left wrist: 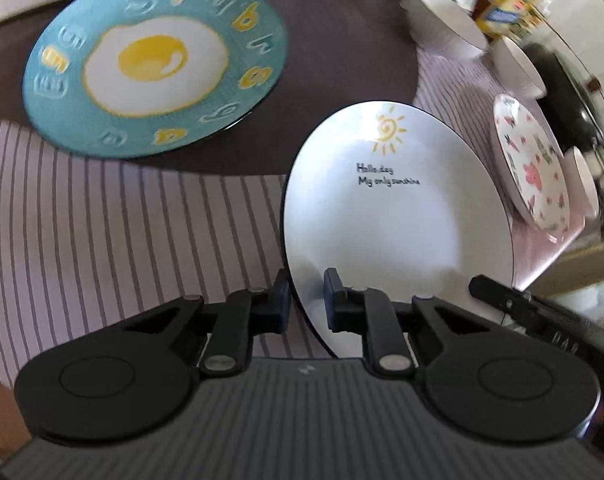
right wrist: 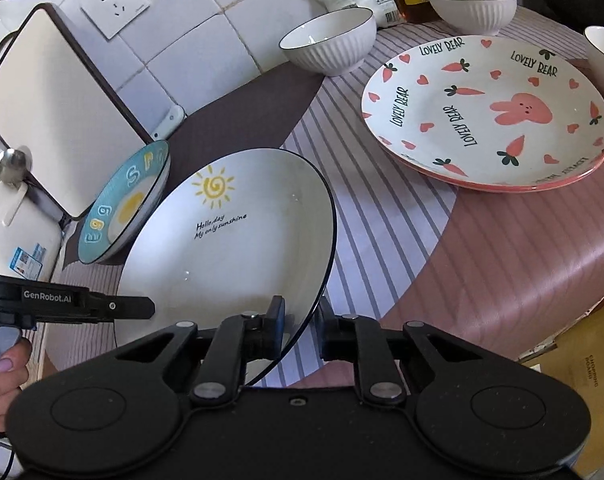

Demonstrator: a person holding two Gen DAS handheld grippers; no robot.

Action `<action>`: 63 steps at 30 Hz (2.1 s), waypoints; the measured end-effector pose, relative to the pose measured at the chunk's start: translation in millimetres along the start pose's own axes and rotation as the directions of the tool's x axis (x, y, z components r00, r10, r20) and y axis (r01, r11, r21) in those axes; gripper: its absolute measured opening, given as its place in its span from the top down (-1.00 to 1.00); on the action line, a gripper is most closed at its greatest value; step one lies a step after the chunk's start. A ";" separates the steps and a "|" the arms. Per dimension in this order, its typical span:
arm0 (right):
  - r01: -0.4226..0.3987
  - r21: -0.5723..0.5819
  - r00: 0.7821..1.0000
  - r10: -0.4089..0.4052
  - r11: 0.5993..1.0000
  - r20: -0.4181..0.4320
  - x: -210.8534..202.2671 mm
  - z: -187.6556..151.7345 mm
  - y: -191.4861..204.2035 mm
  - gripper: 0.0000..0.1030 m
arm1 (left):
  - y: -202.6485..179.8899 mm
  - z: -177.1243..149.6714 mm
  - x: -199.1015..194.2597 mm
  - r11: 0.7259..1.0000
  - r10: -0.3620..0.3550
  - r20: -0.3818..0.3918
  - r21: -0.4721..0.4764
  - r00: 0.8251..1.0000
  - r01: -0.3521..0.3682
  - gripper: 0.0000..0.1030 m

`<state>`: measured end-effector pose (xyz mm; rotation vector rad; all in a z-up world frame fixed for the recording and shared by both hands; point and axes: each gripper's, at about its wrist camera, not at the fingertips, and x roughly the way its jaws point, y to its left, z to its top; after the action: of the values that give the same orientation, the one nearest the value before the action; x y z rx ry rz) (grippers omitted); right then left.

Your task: Organize plates and bowls

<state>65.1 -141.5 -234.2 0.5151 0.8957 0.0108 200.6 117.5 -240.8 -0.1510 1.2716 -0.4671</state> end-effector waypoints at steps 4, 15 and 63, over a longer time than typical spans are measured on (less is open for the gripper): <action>0.005 -0.055 0.999 -0.003 0.998 0.033 -10.8 9.9 13.9 0.59 | -5.5 4.8 -6.3 1.000 0.004 0.018 0.028 1.000 -0.004 0.67; -0.007 -0.122 0.997 0.016 0.992 0.076 -17.4 49.5 7.3 0.58 | -39.9 42.2 -17.9 0.988 0.007 0.085 0.155 0.996 -0.020 0.67; 0.125 -0.094 0.991 -0.118 0.988 0.068 20.6 131.7 9.0 0.10 | -71.8 92.6 7.1 0.983 0.140 -0.074 0.132 0.987 -0.130 0.59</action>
<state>178.3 -184.9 -178.1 0.3663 0.8597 -0.0715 271.2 36.7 -193.4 0.0618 1.3196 -0.4390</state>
